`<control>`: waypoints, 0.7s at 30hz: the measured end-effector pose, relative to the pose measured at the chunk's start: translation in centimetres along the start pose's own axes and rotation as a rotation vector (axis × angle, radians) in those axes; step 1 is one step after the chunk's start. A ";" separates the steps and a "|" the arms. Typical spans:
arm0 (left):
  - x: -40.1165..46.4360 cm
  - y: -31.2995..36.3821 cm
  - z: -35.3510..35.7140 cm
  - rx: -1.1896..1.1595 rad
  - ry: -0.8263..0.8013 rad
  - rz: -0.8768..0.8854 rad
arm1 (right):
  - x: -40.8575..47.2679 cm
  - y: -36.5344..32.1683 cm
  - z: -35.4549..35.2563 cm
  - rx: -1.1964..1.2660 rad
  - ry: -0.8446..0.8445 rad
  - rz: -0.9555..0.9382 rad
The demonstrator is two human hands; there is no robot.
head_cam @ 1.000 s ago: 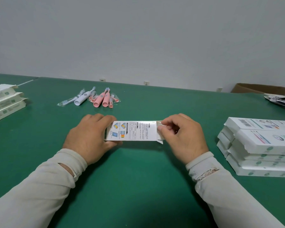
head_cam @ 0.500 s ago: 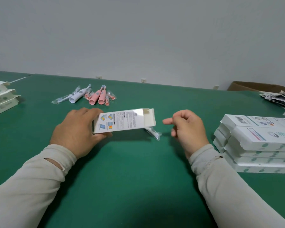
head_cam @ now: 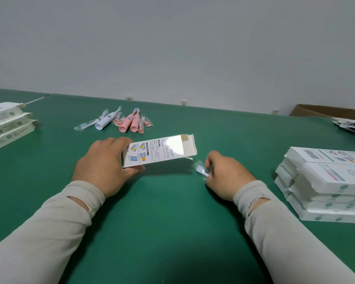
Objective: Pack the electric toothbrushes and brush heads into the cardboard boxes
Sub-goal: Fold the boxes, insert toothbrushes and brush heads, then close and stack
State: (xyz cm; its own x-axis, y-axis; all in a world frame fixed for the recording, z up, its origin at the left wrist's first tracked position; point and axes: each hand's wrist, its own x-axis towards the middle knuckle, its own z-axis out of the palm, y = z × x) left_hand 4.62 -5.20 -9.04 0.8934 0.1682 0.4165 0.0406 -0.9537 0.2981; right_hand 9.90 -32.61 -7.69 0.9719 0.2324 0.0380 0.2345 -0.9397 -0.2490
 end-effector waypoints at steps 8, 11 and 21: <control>-0.3 0.7 0.1 0.001 -0.021 0.053 | -0.5 1.0 -0.6 -0.079 -0.174 0.011; -0.3 0.7 0.1 0.008 -0.025 0.058 | -0.6 1.4 0.0 0.091 -0.098 0.000; -0.3 0.8 0.1 0.010 -0.020 0.057 | -2.0 -1.4 -0.9 1.294 0.523 -0.135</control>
State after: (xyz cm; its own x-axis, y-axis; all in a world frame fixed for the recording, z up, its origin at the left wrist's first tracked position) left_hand 4.44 -6.04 -8.98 0.9032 0.1088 0.4152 -0.0062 -0.9639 0.2660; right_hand 7.63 -31.97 -6.53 0.9066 -0.0865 0.4131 0.4176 0.0433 -0.9076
